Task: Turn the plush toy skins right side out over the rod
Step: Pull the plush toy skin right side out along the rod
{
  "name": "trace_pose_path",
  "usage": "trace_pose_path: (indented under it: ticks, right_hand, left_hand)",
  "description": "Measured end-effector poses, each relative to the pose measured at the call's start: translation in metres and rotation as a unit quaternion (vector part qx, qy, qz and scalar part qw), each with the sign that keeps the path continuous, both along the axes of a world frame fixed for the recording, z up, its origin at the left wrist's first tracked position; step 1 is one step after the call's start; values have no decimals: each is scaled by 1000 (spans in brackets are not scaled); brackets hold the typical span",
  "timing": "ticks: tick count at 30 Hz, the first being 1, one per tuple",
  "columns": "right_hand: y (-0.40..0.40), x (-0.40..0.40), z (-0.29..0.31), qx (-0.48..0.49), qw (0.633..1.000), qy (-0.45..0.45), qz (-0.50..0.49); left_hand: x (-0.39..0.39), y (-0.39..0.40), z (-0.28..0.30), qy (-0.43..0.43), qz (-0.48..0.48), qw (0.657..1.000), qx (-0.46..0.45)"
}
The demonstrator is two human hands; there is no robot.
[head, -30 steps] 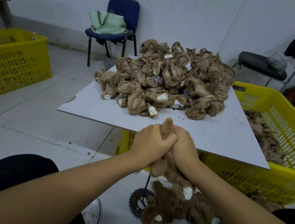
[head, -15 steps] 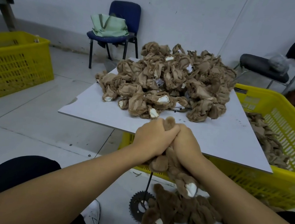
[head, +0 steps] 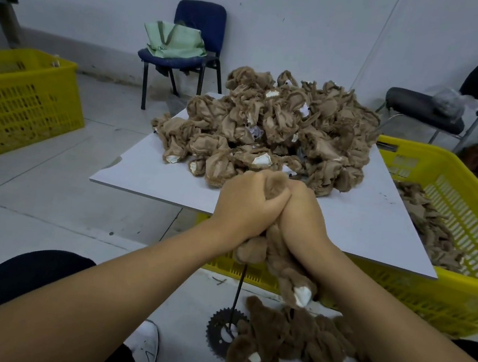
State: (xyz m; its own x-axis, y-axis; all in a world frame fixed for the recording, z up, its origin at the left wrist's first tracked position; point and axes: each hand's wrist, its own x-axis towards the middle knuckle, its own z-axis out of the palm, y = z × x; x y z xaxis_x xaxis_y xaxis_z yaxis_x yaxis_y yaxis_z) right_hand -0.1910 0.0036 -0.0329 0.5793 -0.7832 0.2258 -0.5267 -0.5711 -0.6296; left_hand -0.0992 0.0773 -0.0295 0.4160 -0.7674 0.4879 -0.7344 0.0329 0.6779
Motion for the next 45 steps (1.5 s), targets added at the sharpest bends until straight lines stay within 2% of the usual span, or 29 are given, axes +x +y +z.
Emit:
trace_pose_path:
  ticks: [1,4,6,8,11,12,13,14,15,17,19,22,25,27,29,31,34,36,38,40,41,45]
  right_hand:
    - [3,0,-4,4,1000,17,1]
    - [9,-3,-22,76,996,53,-8]
    - [6,-5,-25,76,994,73,-22]
    - [6,-5,-17,44,997,57,-12]
    - [9,-2,2,15,997,-75,6]
    - [10,-2,3,15,996,-93,5]
    - [10,-1,1,17,997,-76,3]
    - [10,-1,-2,24,999,-31,-2]
    - [11,-1,-9,39,999,16,-10]
    - [10,-2,-20,73,996,53,-23]
    - [5,-1,-20,64,994,87,-29]
    - [0,4,-5,18,991,127,-27]
    - [2,4,14,-19,995,90,-37]
    - [6,3,21,-43,993,104,-36]
    - [9,2,20,-26,991,124,-35]
    - [12,1,15,5,991,133,-34]
    - [14,-4,12,28,990,135,-21]
    - [17,-6,9,21,991,128,-16]
    - [19,-8,10,-8,993,113,-26]
    - [19,-9,11,-35,995,92,-35]
    - [19,-9,11,-41,994,97,-39]
    - [21,-6,-6,26,991,130,-29]
  left_hand:
    - [-1,2,-7,4,-5,1000,6]
    - [-2,-3,-27,60,-8,992,113]
    - [-2,-7,-30,39,2,990,132]
    - [-3,-7,-23,-3,16,996,89]
    - [-1,-5,-11,-37,18,996,-81]
    - [1,-5,-12,-54,16,993,-106]
    - [3,-6,-15,-53,7,994,-97]
    - [3,-6,-19,-32,0,998,-51]
    - [2,-6,-23,2,-6,1000,20]
    - [-1,-8,-31,71,3,989,126]
    - [-1,-11,-28,53,36,988,138]
    - [-3,-12,-11,40,76,994,71]
    - [-2,-17,4,179,35,983,34]
    - [2,-18,10,321,-58,943,61]
    - [3,-15,7,382,-138,909,96]
    - [3,-11,0,368,-163,908,115]
    - [0,-8,-9,316,-104,935,121]
    - [-4,-6,-14,256,-57,962,80]
    - [-6,-2,-13,153,-33,988,2]
    - [-6,-1,-10,97,-25,994,-43]
    - [-7,-2,-11,115,-22,993,-30]
    - [-12,2,-21,217,-37,962,159]
